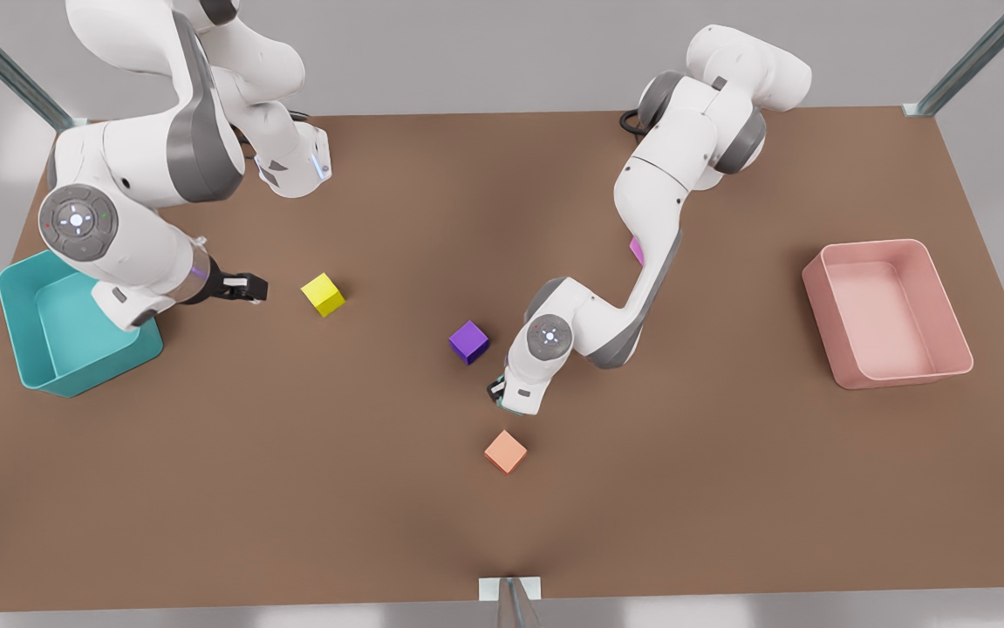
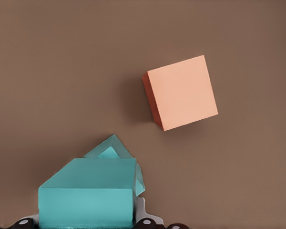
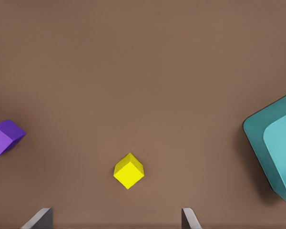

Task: Stack the two blue cubes on top of each other

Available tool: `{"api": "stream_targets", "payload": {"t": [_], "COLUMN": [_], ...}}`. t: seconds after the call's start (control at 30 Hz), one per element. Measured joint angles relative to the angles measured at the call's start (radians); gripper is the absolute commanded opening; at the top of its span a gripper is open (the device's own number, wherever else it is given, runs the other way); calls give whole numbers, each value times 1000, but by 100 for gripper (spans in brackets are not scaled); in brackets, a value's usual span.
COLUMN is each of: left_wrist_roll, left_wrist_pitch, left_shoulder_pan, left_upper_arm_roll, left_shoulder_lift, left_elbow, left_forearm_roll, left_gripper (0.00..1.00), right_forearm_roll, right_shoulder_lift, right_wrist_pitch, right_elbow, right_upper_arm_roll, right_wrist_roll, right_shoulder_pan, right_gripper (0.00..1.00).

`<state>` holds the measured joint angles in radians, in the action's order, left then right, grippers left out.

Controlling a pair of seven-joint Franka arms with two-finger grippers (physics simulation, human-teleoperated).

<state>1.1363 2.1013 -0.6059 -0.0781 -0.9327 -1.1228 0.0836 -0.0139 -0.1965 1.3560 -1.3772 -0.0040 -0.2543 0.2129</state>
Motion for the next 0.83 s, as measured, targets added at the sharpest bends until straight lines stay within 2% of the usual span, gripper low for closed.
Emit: {"api": "stream_targets", "payload": {"t": [0.2, 0.43, 0.5, 0.63, 0.7, 0.83], "left_wrist_roll": [7, 13, -15, -211, -311, -481], "left_wrist_pitch": [-7, -108, -216, -507, -580, -680], "left_shoulder_pan": [6, 18, 83, 412, 468, 481], "left_upper_arm_roll": [-1, -2, -1, 1, -1, 0], "left_shoulder_lift": [9, 87, 199, 432, 576, 638], "left_elbow": [1, 2, 1, -23, -172, -211], "left_forearm_roll": [5, 10, -1, -126, -159, -171], "left_gripper": [100, 100, 100, 100, 100, 100], "right_forearm_roll": [0, 0, 0, 0, 0, 0], "right_shoulder_lift": [-4, -4, -4, -5, -7, -10], "right_wrist_pitch": [-2, -3, -3, -3, -3, -3], "right_elbow": [-1, 0, 1, 2, 4, 6], "right_upper_arm_roll": [-1, -4, -4, -5, -5, -7], "right_wrist_roll": [5, 10, 11, 13, 14, 16], "right_shoulder_pan": [-3, -4, -5, -4, -5, -6], "right_gripper": [100, 100, 100, 100, 100, 100]}}
